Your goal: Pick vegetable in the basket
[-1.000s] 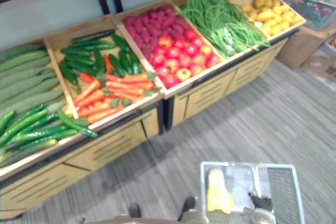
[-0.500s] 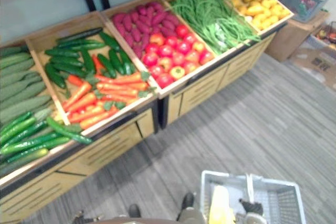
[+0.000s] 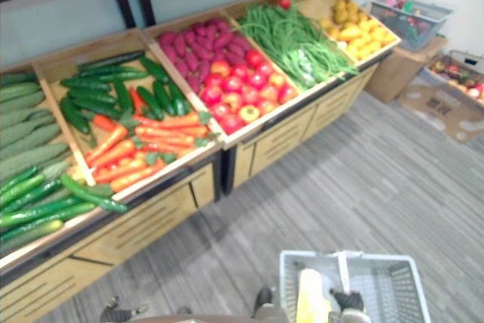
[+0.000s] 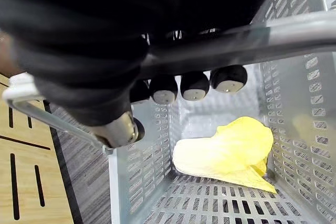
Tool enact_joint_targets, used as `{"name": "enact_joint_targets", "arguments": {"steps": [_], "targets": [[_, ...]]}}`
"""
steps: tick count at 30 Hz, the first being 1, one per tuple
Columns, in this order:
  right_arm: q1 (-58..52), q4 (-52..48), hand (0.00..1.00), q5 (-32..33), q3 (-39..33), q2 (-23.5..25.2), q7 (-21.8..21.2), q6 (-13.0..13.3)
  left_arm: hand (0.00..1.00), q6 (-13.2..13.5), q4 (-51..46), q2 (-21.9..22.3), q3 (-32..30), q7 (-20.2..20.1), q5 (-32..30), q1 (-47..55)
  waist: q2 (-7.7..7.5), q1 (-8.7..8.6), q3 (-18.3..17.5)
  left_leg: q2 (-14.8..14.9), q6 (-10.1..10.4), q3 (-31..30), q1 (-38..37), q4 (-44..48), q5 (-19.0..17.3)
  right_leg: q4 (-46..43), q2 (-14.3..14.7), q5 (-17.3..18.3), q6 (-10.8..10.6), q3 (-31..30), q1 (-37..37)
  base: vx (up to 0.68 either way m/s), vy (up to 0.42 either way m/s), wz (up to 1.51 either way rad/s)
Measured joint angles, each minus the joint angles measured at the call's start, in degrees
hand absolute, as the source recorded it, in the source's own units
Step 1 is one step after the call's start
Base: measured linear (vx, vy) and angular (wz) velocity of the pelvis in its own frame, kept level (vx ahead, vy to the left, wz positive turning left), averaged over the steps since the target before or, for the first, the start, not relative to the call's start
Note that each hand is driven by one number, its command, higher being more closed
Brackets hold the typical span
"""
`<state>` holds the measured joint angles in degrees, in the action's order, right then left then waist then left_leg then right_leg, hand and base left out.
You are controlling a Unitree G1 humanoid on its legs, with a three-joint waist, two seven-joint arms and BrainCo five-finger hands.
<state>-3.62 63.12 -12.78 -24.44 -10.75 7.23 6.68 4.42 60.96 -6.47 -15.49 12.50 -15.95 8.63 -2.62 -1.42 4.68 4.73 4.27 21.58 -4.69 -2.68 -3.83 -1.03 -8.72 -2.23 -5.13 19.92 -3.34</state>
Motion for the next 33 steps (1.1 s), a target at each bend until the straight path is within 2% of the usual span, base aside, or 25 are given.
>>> {"name": "enact_joint_targets", "arguments": {"steps": [6, 18, 22, 26, 27, 28, 29, 30, 33], "targets": [[-1.76, -0.01, 1.0, 1.62, 1.38, 0.22, -0.23, 0.1, 0.0, -0.03, 0.31, 0.15, -0.18, -0.47, 0.02, 0.21, 0.27, 0.01, -0.36, 0.78, 0.19, 0.33, -1.0, 2.09, -1.2, 1.31, 0.78, -0.67, 0.21, -0.89, 1.9, -0.05, -0.026, -0.08], [-2.29, 0.0, 1.0, 1.55, 2.54, 0.19, -0.04, 0.08, 0.0, 0.0, 0.58, 1.25, 0.56, -0.57, 0.0, 1.21, 0.68, 0.14, -0.8, 0.17, 0.32, -1.82, -0.41, 2.79, -1.54, 5.11, 0.98, -2.56, -0.41, -1.53, 2.69, -0.03, -0.009, -0.01], [-2.17, -0.02, 1.0, 1.55, 2.53, 0.13, 0.12, 0.09, 0.0, 0.0, 0.59, 1.25, 1.18, -0.46, 0.0, 1.21, 1.1, 0.12, -0.6, 0.62, 0.37, -1.79, -0.18, 4.2, -2.66, 3.69, 0.97, -2.29, 0.16, -1.79, 2.33, 0.02, 0.006, -0.04], [-2.07, -0.99, 1.0, 1.54, 2.65, 0.05, 0.33, 0.09, 0.0, 0.0, 0.55, 1.28, 1.67, -0.36, 0.01, 1.2, 2.47, 0.12, 0.23, 3.3, 1.14, -1.91, 1.71, 12.03, -6.85, -2.3, 1.36, 1.36, 0.88, -2.11, 1.31, 0.02, -0.015, -0.04], [-2.06, -1.08, 1.0, 1.54, 2.84, 0.04, 0.4, 0.09, 0.0, 0.0, 0.55, 1.24, 1.61, -0.33, 0.02, 1.35, 2.6, 0.18, 0.38, 4.08, 1.47, -2.01, 1.94, 13.47, -7.24, -2.76, 1.53, 2.3, 1.27, -2.2, 1.49, 0.01, -0.057, -0.07], [-2.0, -1.11, 1.0, 1.56, 3.49, 0.05, 0.53, 0.1, 0.0, -0.01, 0.5, 1.14, 1.57, -0.27, 0.03, 1.58, 2.41, 0.34, 0.6, 4.58, 1.81, -3.55, 3.82, 18.88, -7.48, -3.23, 1.49, 3.37, 1.11, -2.44, 1.51, -0.03, -0.095, -0.38], [-1.64, -1.15, 1.0, 1.54, 4.64, -1.57, 1.17, 0.46, 0.0, 0.07, -0.73, 2.02, 1.54, 0.04, 2.17, 1.74, 4.2, 2.11, 2.29, 8.32, 2.07, -7.82, 12.58, 38.47, -4.56, -2.29, 2.67, 3.52, 1.32, -3.95, 3.6, -0.02, -0.119, -0.35], [-1.61, -1.13, 1.0, 1.54, 4.58, -1.67, 1.24, 0.44, 0.0, 0.05, -0.7, 1.91, 1.53, 0.1, 2.27, 1.77, 3.65, 2.12, 2.74, 8.22, 2.42, -7.91, 12.84, 39.28, -2.07, -1.57, 2.26, 3.5, 1.32, -4.47, 4.36, -0.01, -0.129, -0.27], [-1.7, -1.11, 1.0, 1.55, 4.09, -1.69, 1.58, 0.39, 0.0, 0.07, -0.68, 2.16, 1.24, 0.12, 2.28, 1.76, 3.98, 2.1, 3.1, 8.32, 2.4, -8.16, 14.91, 40.97, 1.57, 0.04, 1.93, 3.5, 1.32, -4.61, 5.09, 0.02, -0.072, 0.11]]}}
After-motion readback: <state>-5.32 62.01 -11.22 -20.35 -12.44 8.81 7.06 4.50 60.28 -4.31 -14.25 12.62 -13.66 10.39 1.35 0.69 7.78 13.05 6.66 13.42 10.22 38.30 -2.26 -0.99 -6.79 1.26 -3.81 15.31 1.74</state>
